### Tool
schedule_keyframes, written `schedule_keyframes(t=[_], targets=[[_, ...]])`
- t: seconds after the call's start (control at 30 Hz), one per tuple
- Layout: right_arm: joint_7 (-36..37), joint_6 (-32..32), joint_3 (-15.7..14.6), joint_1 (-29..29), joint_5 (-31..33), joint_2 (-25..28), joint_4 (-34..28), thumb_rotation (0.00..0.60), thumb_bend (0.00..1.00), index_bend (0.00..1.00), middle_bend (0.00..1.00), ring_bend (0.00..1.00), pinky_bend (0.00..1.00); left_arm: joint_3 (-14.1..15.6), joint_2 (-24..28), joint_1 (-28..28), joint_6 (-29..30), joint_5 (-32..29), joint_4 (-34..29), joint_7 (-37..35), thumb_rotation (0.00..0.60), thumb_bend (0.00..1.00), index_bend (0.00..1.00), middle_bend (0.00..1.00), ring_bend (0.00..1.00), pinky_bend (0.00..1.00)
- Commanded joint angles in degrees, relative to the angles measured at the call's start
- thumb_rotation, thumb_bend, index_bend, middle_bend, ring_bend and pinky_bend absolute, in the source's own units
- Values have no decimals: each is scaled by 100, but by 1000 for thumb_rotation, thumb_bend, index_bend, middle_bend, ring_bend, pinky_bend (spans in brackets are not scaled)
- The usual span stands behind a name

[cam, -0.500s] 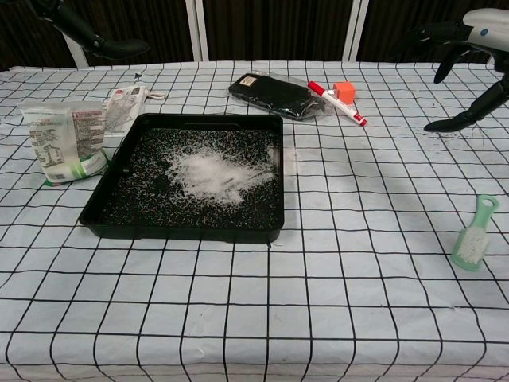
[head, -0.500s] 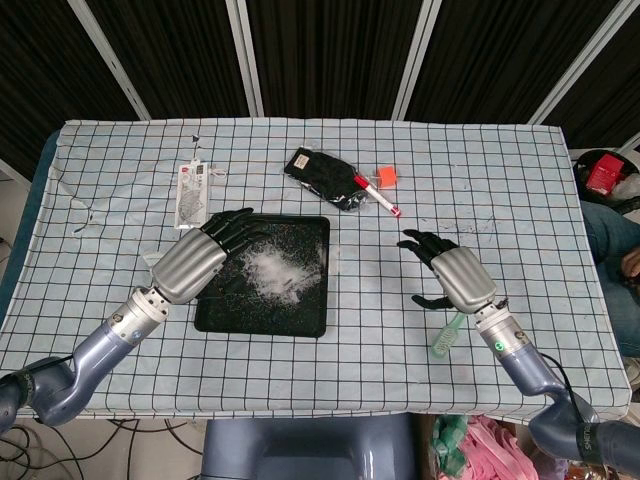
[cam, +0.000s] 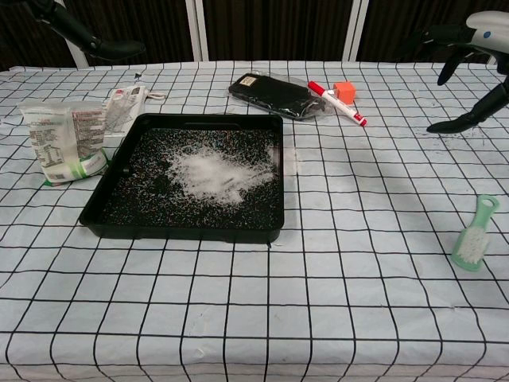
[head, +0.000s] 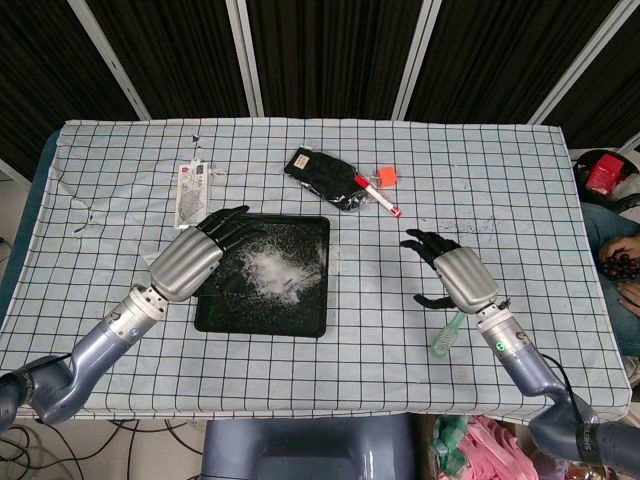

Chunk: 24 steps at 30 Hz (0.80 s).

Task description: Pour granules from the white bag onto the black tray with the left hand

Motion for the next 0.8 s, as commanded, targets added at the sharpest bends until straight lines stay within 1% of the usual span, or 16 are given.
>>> schedule_keyframes(t=[0.03, 0.33, 0.4, 0.47, 0.57, 0.63, 0.67, 0.77, 0.8], targets=[[-23, 10, -17, -19, 10, 14, 14, 600, 122, 176, 103, 141, 305, 23, 32, 20, 20, 3, 20, -34, 600, 347, 158, 116, 29, 129], [-164, 126, -75, -124, 25, 49, 10, 600, 122, 176, 103, 142, 306, 36, 110, 59, 161, 88, -86, -122, 600, 347, 155, 113, 29, 126], [-178, 140, -93, -172, 74, 72, -19, 600, 122, 176, 103, 141, 305, 57, 134, 116, 223, 78, -100, -88, 600, 346, 144, 109, 29, 126], [-362, 269, -132, -315, 141, 183, -68, 600, 122, 175, 103, 141, 305, 123, 215, 261, 345, 48, -130, 19, 600, 341, 135, 107, 29, 126], [-605, 712, -179, -628, 176, 308, -188, 600, 121, 173, 103, 144, 305, 220, 306, 566, 700, 21, -158, 38, 600, 337, 133, 108, 29, 128], [-759, 1028, -271, -919, 232, 427, -273, 600, 122, 172, 103, 145, 305, 276, 334, 858, 1059, -61, -137, -69, 600, 336, 131, 109, 29, 139], [-874, 1221, -357, -1126, 271, 526, -352, 600, 121, 172, 103, 145, 305, 333, 325, 1074, 1317, -106, -62, -141, 600, 335, 129, 111, 29, 147], [-1138, 1567, -534, -1593, 487, 737, -570, 600, 121, 172, 103, 145, 305, 497, 275, 1542, 1820, -152, 274, -119, 600, 335, 125, 114, 29, 158], [-1204, 1655, -576, -1716, 562, 772, -624, 600, 121, 172, 103, 145, 305, 521, 248, 1643, 1903, -207, 348, -156, 600, 335, 124, 114, 29, 160]])
